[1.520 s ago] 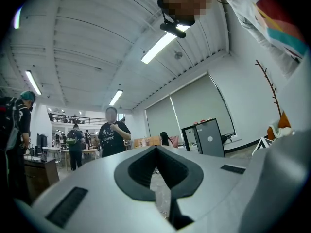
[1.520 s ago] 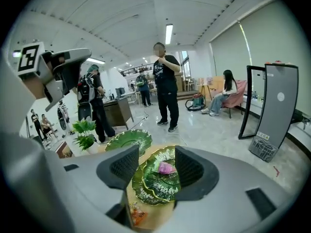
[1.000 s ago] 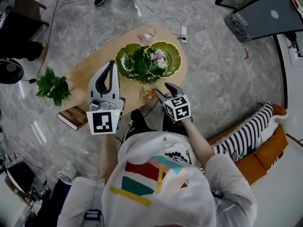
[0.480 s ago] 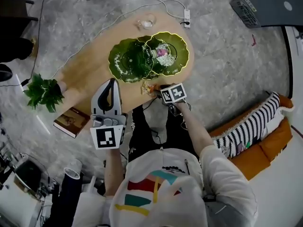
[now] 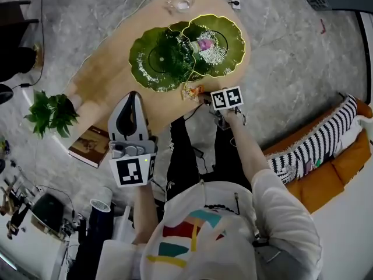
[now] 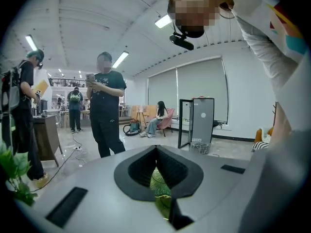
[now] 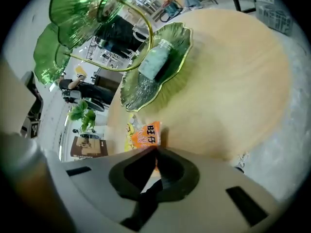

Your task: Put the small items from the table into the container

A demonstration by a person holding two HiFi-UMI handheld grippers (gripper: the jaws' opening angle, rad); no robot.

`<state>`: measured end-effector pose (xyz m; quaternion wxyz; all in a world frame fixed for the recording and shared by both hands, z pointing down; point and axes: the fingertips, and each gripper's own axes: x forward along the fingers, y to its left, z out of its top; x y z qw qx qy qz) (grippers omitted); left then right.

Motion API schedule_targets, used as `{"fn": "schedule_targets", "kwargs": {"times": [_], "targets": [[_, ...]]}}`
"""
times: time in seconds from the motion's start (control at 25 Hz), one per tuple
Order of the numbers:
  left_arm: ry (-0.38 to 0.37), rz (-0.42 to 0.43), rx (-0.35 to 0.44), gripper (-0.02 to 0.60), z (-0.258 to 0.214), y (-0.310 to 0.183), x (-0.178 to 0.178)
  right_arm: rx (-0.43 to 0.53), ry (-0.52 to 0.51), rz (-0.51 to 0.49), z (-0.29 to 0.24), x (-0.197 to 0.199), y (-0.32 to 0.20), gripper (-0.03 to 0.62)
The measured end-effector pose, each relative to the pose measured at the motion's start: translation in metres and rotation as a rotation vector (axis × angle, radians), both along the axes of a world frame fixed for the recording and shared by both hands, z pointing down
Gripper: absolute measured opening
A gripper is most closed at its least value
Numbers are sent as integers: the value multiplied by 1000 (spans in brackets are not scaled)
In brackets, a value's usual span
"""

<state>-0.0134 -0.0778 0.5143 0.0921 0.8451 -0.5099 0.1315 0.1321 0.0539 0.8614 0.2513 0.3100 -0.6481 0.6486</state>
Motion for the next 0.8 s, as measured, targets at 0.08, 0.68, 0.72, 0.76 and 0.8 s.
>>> {"fn": "schedule_targets", "kwargs": {"times": [0.08,0.68,0.72,0.76,0.8], "targets": [[-5,10,9,8,-3,1,2,-4,7,35,-2,4,3,14],[43,-23,196,8,-116,6,-11,280,25,-196,-155,-28,-1,12],[49,-29,215,8,-124,3,-14,325,21,-216,-173,-31,-7,12],[51,-33,232,8,-132,-1,-16,368,21,-231,-191,-33,-13,12],[50,-36,248,8,-140,-4,-17,412,24,-241,-209,-34,-19,12]]}}
